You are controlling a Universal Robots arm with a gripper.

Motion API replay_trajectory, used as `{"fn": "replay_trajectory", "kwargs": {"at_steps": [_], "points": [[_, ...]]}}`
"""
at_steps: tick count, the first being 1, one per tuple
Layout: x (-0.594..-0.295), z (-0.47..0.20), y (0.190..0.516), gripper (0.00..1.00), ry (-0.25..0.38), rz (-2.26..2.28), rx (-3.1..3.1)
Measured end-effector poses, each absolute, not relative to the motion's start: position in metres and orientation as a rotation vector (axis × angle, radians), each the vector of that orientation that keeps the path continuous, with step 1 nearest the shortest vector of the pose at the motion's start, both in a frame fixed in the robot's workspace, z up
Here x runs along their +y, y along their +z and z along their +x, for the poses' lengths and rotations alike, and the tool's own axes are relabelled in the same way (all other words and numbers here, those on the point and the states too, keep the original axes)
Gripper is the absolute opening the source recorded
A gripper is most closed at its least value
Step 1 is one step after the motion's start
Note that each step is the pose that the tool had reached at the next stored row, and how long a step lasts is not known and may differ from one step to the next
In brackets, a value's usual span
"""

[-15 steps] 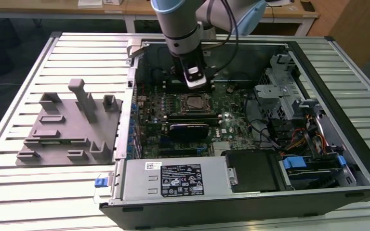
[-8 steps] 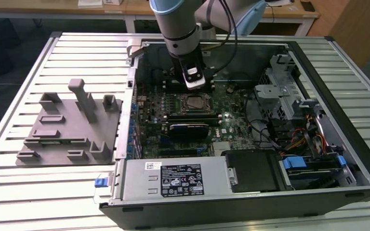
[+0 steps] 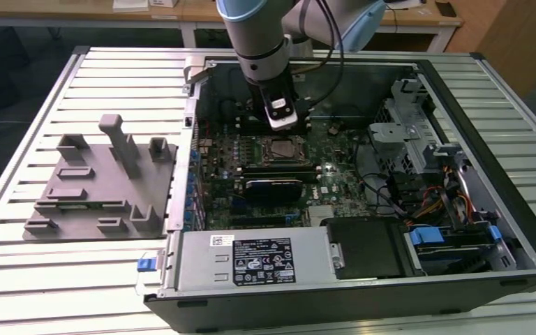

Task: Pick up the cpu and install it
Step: 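Install the first cpu locking lever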

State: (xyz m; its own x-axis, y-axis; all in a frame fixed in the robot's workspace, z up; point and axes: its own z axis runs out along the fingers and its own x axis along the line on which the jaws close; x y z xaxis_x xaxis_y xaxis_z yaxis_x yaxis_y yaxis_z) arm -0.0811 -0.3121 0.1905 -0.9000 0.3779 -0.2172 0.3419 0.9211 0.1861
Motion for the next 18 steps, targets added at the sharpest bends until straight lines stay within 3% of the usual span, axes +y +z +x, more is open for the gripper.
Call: {"fn": "replay_trajectory", "kwargs": {"at_steps": [18], "points": [[-0.3121, -0.0800, 0.1912, 0.11, 0.211, 0.536, 2.835]]}}
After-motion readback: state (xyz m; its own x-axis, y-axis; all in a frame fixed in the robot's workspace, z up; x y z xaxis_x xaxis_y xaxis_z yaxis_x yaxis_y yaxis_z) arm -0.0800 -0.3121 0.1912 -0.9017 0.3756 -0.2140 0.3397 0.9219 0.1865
